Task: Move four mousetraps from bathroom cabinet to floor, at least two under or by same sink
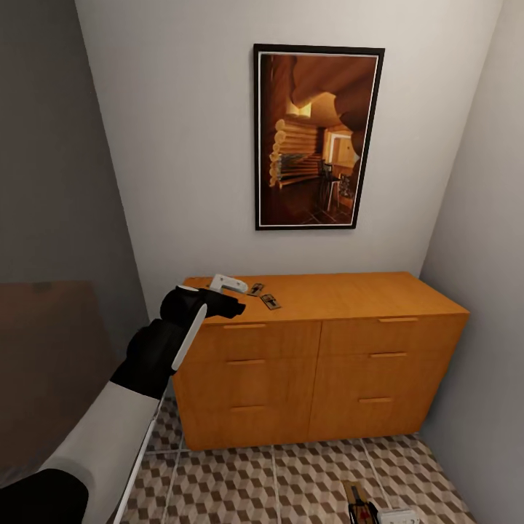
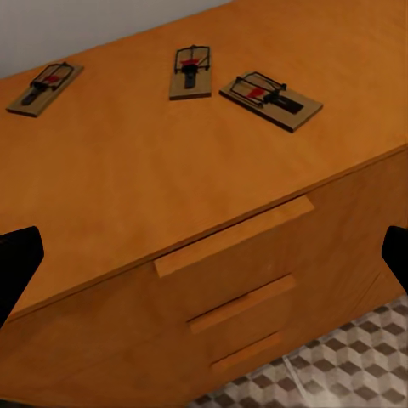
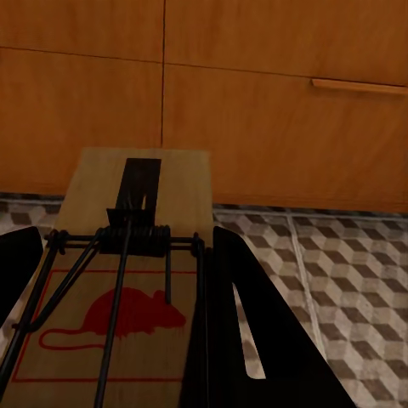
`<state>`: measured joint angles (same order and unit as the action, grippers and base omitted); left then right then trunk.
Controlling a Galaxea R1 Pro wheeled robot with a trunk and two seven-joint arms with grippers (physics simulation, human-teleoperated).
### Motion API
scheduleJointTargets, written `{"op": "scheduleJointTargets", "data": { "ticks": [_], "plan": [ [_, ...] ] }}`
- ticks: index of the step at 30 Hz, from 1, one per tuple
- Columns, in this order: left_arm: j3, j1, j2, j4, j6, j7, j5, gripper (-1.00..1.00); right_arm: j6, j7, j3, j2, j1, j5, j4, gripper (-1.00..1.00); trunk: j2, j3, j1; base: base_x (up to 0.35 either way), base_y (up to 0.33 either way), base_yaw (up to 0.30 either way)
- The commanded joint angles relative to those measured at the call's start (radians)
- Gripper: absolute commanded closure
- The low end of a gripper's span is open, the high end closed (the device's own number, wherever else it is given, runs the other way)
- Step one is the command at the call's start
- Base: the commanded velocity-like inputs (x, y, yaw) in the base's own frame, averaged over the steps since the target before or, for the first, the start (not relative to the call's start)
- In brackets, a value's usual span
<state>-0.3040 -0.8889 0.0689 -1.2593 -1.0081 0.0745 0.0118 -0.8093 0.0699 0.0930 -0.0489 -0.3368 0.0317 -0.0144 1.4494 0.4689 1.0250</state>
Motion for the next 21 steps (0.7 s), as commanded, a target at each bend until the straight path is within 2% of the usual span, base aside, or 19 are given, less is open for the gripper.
{"op": "scheduleJointTargets", "data": {
  "ticks": [1, 9, 21],
  "plan": [
    [0.0, -0.001, 0.0, 0.0, -0.004, 0.002, 0.001, -1.0, -0.002, 0.007, 0.007, 0.0, -0.001, 0.002, 0.001, 1.0, 0.001, 0.001, 0.0, 0.0, 0.0, 0.0],
    [0.0, -0.001, 0.0, 0.007, -0.004, 0.002, 0.001, -1.0, -0.002, 0.007, 0.007, 0.0, -0.001, 0.002, 0.001, 1.0, 0.001, 0.001, 0.0, 0.046, 0.0, 0.0],
    [0.0, -0.001, 0.0, 0.028, -0.004, 0.002, 0.001, -1.0, -0.002, 0.007, 0.007, 0.0, -0.001, 0.002, 0.001, 1.0, 0.001, 0.001, 0.0, 0.243, 0.0, 0.0]
  ]
}}
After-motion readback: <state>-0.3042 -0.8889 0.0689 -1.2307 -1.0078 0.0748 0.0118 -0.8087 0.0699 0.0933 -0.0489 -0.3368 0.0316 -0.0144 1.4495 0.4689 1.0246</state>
